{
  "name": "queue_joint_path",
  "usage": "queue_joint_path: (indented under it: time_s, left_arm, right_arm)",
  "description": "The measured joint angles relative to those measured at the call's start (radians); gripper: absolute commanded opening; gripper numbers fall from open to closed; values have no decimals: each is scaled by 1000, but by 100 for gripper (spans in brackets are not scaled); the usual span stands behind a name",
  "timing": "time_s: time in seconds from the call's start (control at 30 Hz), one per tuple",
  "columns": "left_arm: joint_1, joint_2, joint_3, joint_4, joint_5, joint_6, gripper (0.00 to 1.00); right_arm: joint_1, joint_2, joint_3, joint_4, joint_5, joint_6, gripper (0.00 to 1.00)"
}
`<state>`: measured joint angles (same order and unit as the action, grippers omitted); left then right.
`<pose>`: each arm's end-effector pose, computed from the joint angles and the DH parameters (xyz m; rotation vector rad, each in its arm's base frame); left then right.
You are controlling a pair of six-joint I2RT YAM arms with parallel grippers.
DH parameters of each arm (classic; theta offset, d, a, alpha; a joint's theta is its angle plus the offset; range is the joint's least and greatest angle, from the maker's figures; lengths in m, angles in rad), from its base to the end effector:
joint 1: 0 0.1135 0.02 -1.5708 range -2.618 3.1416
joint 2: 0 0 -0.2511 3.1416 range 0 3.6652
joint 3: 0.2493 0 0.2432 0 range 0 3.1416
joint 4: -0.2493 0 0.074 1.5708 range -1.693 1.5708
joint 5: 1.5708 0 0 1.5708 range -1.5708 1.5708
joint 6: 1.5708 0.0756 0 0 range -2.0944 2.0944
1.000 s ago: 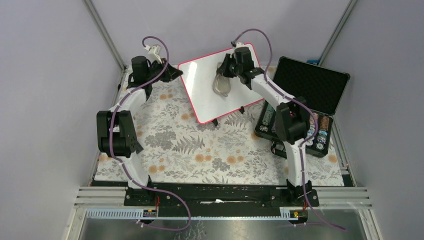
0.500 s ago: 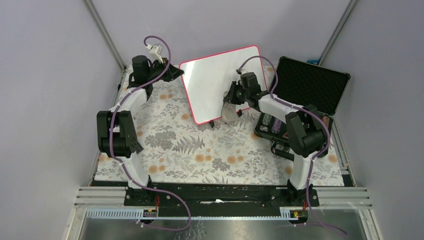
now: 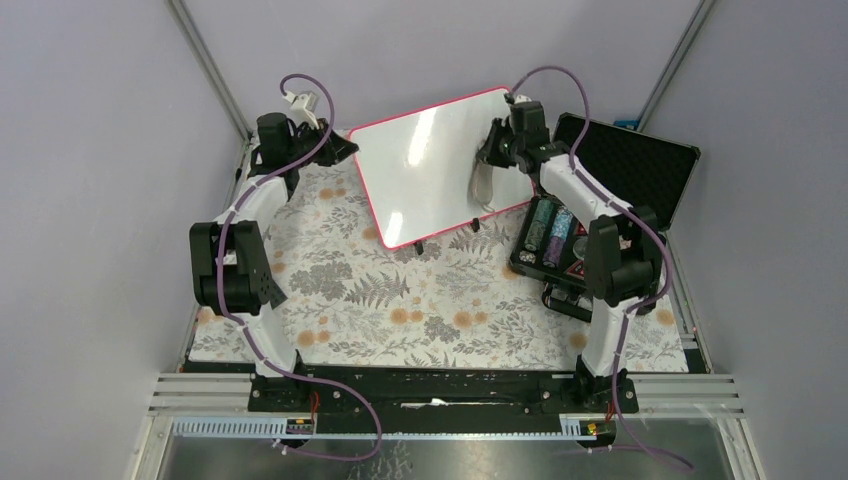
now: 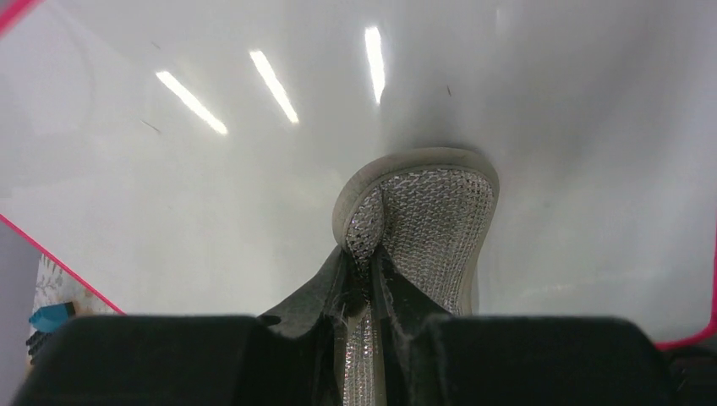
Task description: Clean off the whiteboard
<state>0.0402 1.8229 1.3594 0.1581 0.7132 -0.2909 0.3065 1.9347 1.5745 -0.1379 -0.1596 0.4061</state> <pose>0.4470 -0.0315 0.2655 0.1900 1.8730 -0.8377 0.4556 0.1568 0.2502 0.0049 2.1177 0.5971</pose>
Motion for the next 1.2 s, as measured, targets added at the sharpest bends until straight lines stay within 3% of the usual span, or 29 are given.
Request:
queue_joint_path:
  time_s: [0.13, 0.27, 0.6, 0.87, 1.2]
  left_arm:
    - [0, -1, 2, -18, -29, 0, 0]
    - [-2, -5, 11, -48, -56, -1, 0]
    - [-13, -34, -11, -59, -78, 11, 0]
    - [-31, -66, -14, -79, -119, 40, 0]
    - [-36, -69, -19, -88, -147, 58, 0]
  right_arm:
    - [3, 60, 156, -45, 6, -47, 0]
    - [3, 84, 179, -60, 8, -60, 0]
    - [55, 92, -32, 17, -13, -14, 0]
    - [106, 24, -370, 275, -159, 134, 0]
    - [100, -136, -414, 137, -138, 103, 0]
